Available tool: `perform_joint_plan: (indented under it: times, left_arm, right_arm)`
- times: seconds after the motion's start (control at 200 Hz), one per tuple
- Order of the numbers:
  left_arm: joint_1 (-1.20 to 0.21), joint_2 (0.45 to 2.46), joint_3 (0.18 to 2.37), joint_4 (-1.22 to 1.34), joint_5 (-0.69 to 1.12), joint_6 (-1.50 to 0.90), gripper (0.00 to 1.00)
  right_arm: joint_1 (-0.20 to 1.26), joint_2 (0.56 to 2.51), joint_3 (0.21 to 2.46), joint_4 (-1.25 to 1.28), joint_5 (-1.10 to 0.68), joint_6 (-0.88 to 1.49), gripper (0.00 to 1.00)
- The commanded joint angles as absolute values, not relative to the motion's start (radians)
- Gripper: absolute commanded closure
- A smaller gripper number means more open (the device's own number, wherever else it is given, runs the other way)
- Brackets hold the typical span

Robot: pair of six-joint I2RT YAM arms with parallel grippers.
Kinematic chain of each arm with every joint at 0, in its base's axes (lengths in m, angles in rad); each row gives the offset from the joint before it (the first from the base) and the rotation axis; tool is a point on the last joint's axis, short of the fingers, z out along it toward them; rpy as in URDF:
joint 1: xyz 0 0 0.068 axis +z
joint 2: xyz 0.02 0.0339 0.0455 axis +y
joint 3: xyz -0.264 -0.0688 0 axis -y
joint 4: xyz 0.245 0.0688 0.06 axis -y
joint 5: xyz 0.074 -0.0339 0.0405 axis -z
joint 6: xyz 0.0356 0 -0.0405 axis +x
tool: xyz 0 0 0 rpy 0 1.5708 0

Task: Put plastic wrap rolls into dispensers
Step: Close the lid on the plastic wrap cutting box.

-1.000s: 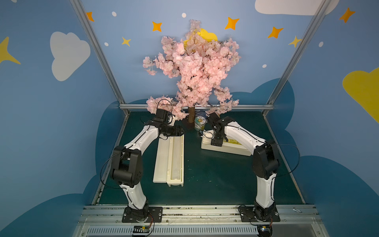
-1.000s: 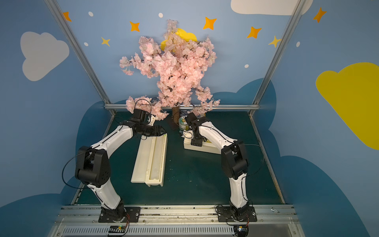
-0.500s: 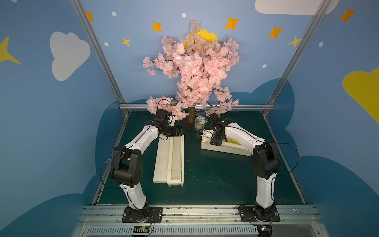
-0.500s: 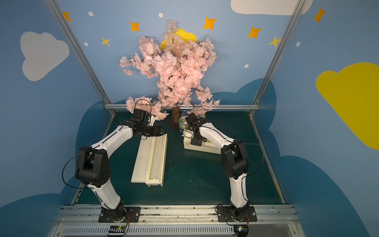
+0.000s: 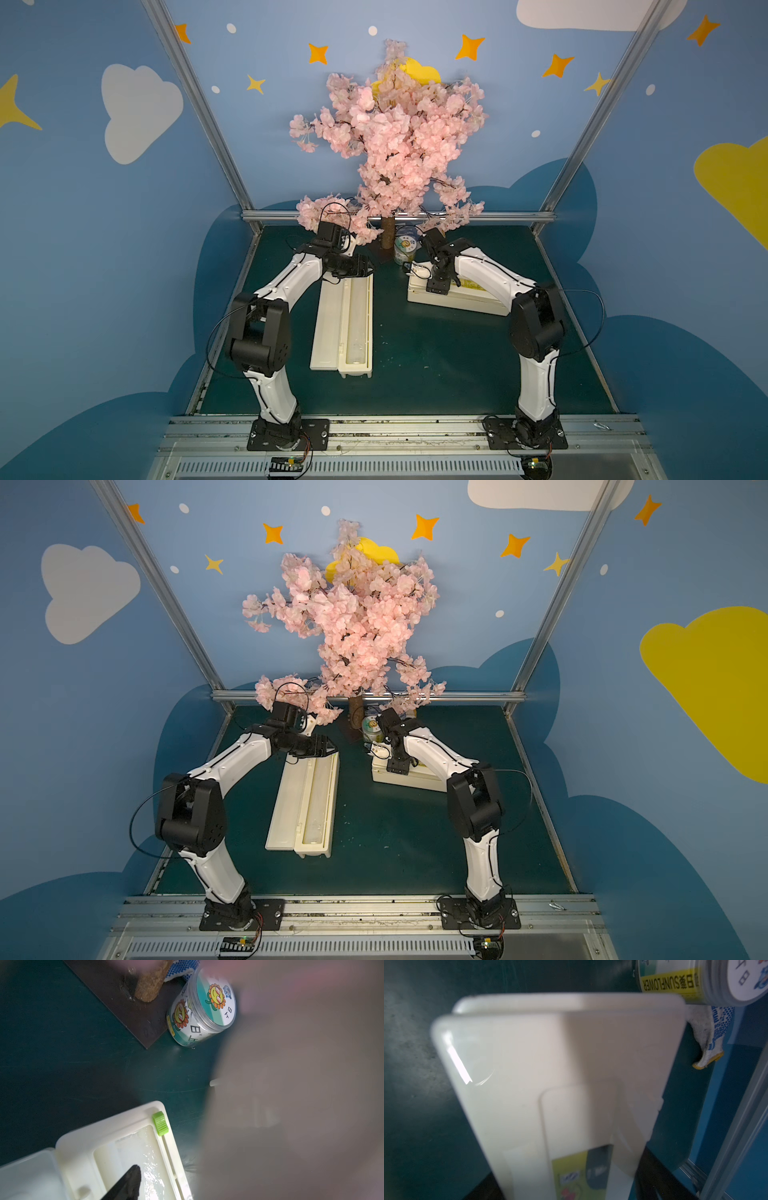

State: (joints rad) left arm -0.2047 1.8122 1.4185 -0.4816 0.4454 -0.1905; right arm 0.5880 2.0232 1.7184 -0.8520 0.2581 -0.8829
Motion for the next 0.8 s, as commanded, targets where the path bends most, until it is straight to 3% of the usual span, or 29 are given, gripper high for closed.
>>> perform_joint_plan:
  times: [0.0,0.796]
  left_arm:
    - [-0.201,1.833,1.445,-0.503,0.46,-0.193,0.25]
    - [-0.201,1.852,1.459,-0.507,0.468,-0.198,0.24]
  right_arm:
    - [0.588,2.036,1.753,-0.849,0.229,-0.906,0.31]
    - [0.597,2.003,1.716,-0.882,0.231,-0.882,0.29]
